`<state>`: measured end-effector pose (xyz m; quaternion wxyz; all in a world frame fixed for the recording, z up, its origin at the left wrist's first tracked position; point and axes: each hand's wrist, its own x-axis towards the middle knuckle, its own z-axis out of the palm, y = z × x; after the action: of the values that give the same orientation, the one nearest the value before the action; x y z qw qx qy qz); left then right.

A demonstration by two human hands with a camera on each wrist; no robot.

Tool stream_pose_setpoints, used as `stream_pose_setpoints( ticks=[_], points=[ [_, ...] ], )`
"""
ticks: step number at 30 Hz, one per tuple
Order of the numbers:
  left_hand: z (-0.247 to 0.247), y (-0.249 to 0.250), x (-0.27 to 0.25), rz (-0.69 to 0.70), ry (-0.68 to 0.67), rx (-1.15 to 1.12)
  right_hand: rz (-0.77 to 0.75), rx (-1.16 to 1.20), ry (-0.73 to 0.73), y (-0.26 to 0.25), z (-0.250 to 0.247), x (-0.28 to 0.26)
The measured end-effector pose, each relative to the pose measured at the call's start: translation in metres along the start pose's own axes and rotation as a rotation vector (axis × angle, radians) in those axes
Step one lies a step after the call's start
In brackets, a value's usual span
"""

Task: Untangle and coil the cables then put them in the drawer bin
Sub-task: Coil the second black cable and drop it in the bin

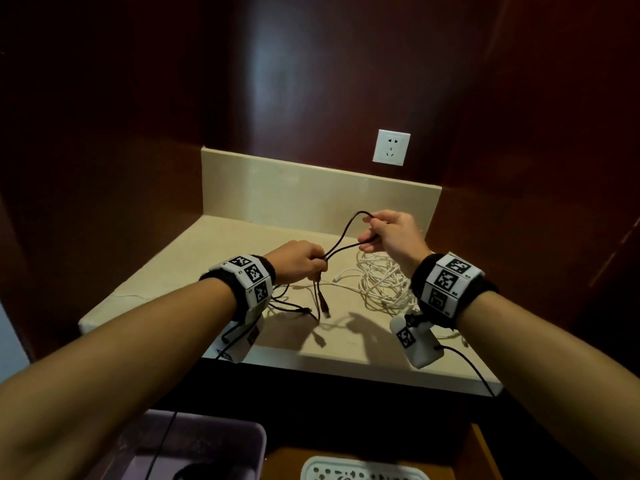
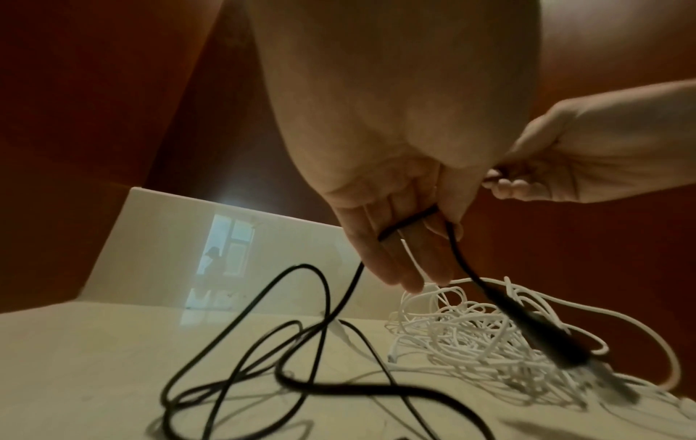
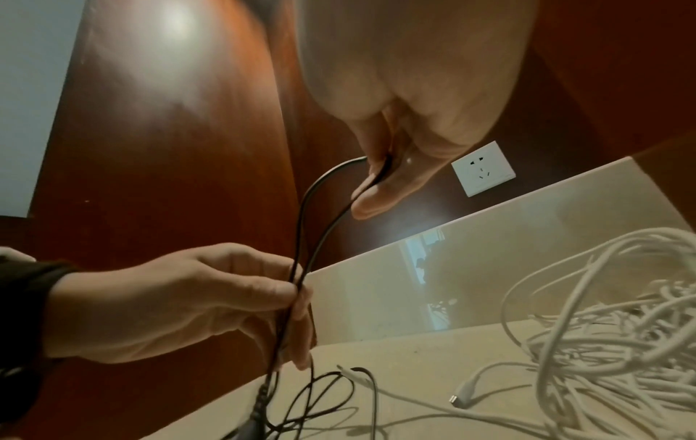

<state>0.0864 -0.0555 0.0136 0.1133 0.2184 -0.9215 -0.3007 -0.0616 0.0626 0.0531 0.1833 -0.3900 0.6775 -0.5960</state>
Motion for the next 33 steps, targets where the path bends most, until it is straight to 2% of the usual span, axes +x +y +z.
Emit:
stream_pose_setpoints(
  ticks=[3, 5, 7, 8, 10, 15, 18, 22, 25, 29, 33],
  points=[
    [0.001, 0.006, 0.001, -0.007, -0.016, -0.036, 0.014, -0.161, 0.039, 0.014, -0.012, 0.002],
    [0.001, 0.008, 0.002, 0.007, -0.019, -0.015, -0.082, -0.476, 0.029, 0.021, -0.015, -0.001],
    [0.002, 0.008, 0.004, 0.024, -0.023, 0.035, -0.207, -0.737, -0.053, 0.024, -0.012, -0.006],
    [0.002, 0.007, 0.005, 0.029, -0.022, 0.056, -0.250, -0.795, -0.101, 0.024, -0.010, -0.007],
    [0.002, 0.006, 0.006, 0.031, -0.022, 0.083, -0.295, -0.866, -0.181, 0.024, -0.006, -0.008],
    [-0.002, 0.004, 0.003, 0.047, 0.021, 0.070, -0.402, -1.274, -0.367, 0.025, 0.008, -0.007],
    [-0.005, 0.000, 0.001, 0.031, 0.028, 0.039, -0.323, -1.259, -0.395, 0.024, 0.012, -0.005],
    [-0.012, -0.011, -0.003, -0.045, 0.020, 0.092, -0.296, -1.262, -0.352, 0.026, 0.007, 0.000],
    [-0.015, -0.016, -0.004, -0.082, 0.005, 0.139, -0.259, -1.243, -0.377, 0.025, 0.006, -0.001],
    [-0.013, -0.014, -0.005, -0.107, -0.052, 0.149, -0.213, -1.198, -0.369, 0.023, 0.006, -0.005],
    [-0.010, -0.015, -0.008, -0.170, -0.131, 0.067, -0.140, -1.113, -0.374, 0.024, 0.000, -0.009]
  ],
)
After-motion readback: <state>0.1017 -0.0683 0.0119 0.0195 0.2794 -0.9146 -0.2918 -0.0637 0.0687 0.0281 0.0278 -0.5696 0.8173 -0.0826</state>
